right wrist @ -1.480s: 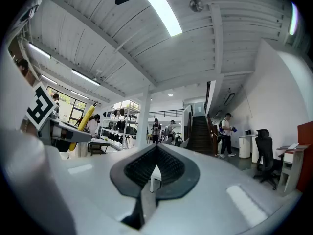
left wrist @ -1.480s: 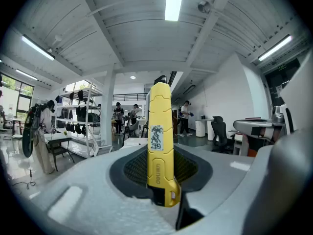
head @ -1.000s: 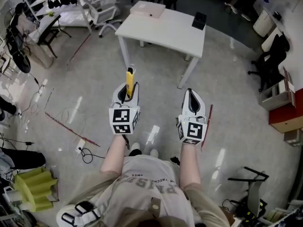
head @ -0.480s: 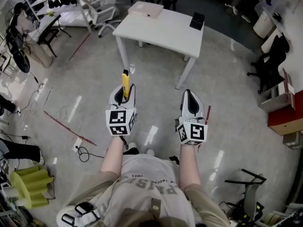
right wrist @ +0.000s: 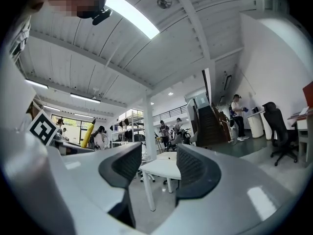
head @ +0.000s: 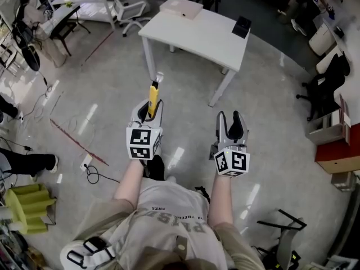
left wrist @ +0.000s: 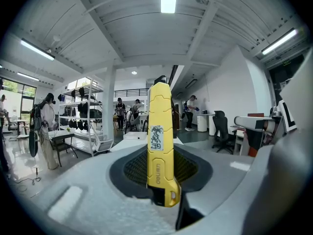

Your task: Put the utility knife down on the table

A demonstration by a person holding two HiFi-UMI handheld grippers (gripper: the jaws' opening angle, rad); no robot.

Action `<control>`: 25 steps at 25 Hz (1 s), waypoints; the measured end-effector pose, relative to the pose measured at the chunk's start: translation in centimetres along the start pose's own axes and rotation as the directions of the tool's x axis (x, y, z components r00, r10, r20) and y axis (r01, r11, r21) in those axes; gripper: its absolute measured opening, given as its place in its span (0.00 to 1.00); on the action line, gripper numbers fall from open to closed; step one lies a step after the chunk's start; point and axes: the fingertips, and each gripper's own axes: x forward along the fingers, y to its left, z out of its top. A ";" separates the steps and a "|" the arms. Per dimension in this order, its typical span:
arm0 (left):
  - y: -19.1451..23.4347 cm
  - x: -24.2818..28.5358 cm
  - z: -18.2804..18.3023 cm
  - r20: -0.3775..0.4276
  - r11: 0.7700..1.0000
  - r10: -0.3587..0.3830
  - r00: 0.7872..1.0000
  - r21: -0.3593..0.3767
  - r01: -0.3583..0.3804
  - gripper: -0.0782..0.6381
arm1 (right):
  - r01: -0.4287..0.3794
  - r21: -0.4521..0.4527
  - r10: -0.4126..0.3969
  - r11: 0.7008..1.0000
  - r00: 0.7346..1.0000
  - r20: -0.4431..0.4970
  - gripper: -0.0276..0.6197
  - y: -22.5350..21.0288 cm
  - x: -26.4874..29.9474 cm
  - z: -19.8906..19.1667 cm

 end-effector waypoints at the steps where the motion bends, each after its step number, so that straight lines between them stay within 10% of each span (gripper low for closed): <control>1: 0.0 0.3 0.1 -0.001 1.000 -0.001 1.000 0.001 0.001 0.25 | -0.003 0.000 0.003 1.000 1.000 -0.003 0.35 -0.1 0.2 -0.1; 25: 5.7 21.7 4.5 0.037 0.989 -0.150 0.988 -0.009 0.151 0.25 | 0.119 -0.052 -0.121 0.992 0.992 -0.030 0.35 -6.1 17.0 -2.2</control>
